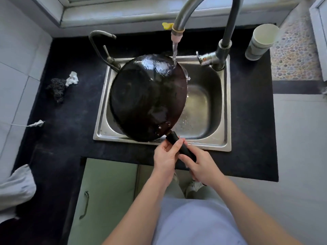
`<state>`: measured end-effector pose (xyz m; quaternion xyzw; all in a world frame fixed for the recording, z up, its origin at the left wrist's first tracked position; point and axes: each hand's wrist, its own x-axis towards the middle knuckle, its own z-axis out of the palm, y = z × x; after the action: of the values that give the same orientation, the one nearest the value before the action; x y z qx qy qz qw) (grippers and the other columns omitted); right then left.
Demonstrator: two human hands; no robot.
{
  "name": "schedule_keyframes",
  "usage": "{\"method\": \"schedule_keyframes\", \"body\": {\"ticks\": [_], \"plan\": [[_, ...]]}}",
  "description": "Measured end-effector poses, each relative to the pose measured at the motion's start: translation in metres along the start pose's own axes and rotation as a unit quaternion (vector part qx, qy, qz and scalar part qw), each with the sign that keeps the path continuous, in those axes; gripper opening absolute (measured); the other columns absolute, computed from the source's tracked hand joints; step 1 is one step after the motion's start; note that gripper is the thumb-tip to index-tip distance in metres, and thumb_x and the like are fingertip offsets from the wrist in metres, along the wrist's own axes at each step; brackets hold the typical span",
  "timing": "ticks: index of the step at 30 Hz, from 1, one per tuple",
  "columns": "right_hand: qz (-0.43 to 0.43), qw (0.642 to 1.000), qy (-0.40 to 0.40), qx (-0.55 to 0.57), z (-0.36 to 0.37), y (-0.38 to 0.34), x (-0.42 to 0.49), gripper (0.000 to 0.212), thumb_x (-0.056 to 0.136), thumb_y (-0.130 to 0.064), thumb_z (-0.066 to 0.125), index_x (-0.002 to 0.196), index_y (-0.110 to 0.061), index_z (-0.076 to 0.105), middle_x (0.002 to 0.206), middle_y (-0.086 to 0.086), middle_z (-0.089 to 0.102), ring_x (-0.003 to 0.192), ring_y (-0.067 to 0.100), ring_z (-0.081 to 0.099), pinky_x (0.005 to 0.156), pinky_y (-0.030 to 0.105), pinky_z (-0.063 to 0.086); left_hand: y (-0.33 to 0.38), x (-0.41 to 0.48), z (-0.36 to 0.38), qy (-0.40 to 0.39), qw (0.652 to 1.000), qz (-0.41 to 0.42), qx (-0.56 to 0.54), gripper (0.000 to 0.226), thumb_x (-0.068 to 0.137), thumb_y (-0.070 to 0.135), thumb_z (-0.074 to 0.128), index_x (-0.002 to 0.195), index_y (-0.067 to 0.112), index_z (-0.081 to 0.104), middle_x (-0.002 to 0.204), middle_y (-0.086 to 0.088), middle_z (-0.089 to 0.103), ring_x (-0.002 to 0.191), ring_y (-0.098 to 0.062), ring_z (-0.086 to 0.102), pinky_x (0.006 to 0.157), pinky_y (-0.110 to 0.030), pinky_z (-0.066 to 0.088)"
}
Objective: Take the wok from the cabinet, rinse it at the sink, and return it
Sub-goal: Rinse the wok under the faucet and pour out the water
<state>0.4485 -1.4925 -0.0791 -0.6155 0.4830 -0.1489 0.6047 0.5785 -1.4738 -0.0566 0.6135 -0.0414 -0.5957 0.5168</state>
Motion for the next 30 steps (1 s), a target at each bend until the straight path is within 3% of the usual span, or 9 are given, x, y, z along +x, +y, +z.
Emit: {"method": "schedule_keyframes", "body": {"ticks": [4,10,12,15,18,20,22,27,30], "plan": [[0.032,0.997,-0.02,0.065,0.01,0.002,-0.011,0.01,0.097,-0.027,0.064,0.09,-0.022,0.058,0.055,0.0,0.058,0.034,0.018,0.051,0.037,0.029,0.04,-0.008,-0.005,-0.01,-0.036,0.999,-0.007,-0.018,0.024,0.093,-0.001,0.059,0.117,-0.001,0.063,0.105,-0.008,0.073,0.102,-0.018,0.07,0.098,-0.034,0.053],[0.08,0.986,-0.021,0.142,0.013,0.003,-0.026,0.009,0.099,-0.021,0.061,0.091,-0.02,0.056,0.046,-0.002,0.051,0.031,0.019,0.044,0.035,0.022,0.036,-0.014,-0.004,-0.006,-0.047,0.99,0.028,0.131,0.017,0.085,-0.002,0.07,0.097,0.01,0.072,0.097,-0.004,0.077,0.096,-0.017,0.071,0.085,-0.027,0.056],[0.094,0.984,-0.006,0.149,0.012,0.003,-0.026,0.007,0.098,-0.021,0.061,0.092,-0.022,0.057,0.05,0.002,0.055,0.036,0.021,0.048,0.04,0.026,0.041,-0.016,-0.004,-0.001,-0.05,0.986,0.039,0.153,0.016,0.085,-0.002,0.071,0.099,0.007,0.072,0.097,-0.006,0.076,0.093,-0.015,0.071,0.085,-0.026,0.056],[0.143,0.981,-0.011,0.133,0.0,0.001,-0.021,0.007,0.093,-0.019,0.067,0.098,-0.025,0.066,0.066,-0.003,0.069,0.056,0.013,0.063,0.059,0.033,0.051,-0.017,-0.002,0.006,-0.056,0.982,0.055,0.17,0.021,0.086,0.001,0.071,0.107,-0.002,0.07,0.104,-0.014,0.075,0.095,-0.016,0.072,0.09,-0.029,0.057],[0.242,0.946,0.013,0.213,-0.004,-0.006,-0.011,0.012,0.085,-0.006,0.062,0.094,-0.012,0.068,0.07,0.008,0.066,0.055,0.02,0.06,0.054,0.035,0.05,-0.018,0.0,0.013,-0.068,0.976,0.07,0.194,0.024,0.087,0.003,0.071,0.11,-0.002,0.07,0.106,-0.013,0.076,0.096,-0.013,0.073,0.088,-0.027,0.057],[0.24,0.962,0.092,0.087,0.001,-0.012,-0.006,0.009,0.085,-0.008,0.057,0.089,-0.009,0.065,0.071,0.007,0.063,0.058,0.022,0.058,0.053,0.031,0.045,-0.018,0.004,0.016,-0.083,0.974,0.068,0.201,0.023,0.087,0.004,0.071,0.11,0.001,0.071,0.104,-0.008,0.077,0.097,-0.014,0.073,0.086,-0.025,0.057],[0.211,0.964,0.145,-0.073,0.009,-0.016,-0.006,0.013,0.09,-0.017,0.056,0.095,-0.01,0.066,0.08,0.001,0.062,0.072,0.021,0.056,0.062,0.028,0.041,-0.017,0.008,0.018,-0.089,0.975,0.056,0.195,0.021,0.087,0.003,0.071,0.107,0.003,0.072,0.103,-0.007,0.077,0.097,-0.013,0.073,0.085,-0.023,0.056],[0.215,0.96,0.166,-0.066,0.016,-0.023,-0.006,0.019,0.095,-0.019,0.055,0.102,-0.011,0.07,0.093,0.006,0.072,0.085,0.026,0.067,0.07,0.034,0.052,-0.022,0.019,0.014,-0.091,0.975,0.027,0.201,0.02,0.084,0.004,0.074,0.103,0.009,0.075,0.101,-0.005,0.078,0.098,-0.014,0.073,0.087,-0.025,0.057],[0.216,0.961,0.163,-0.052,0.011,-0.025,0.003,0.012,0.095,-0.021,0.054,0.089,-0.019,0.064,0.078,0.0,0.068,0.072,0.025,0.069,0.055,0.03,0.054,-0.02,0.031,0.015,-0.094,0.976,0.015,0.197,0.022,0.083,0.005,0.075,0.105,0.007,0.074,0.102,-0.005,0.078,0.099,-0.014,0.073,0.088,-0.025,0.057]]}}
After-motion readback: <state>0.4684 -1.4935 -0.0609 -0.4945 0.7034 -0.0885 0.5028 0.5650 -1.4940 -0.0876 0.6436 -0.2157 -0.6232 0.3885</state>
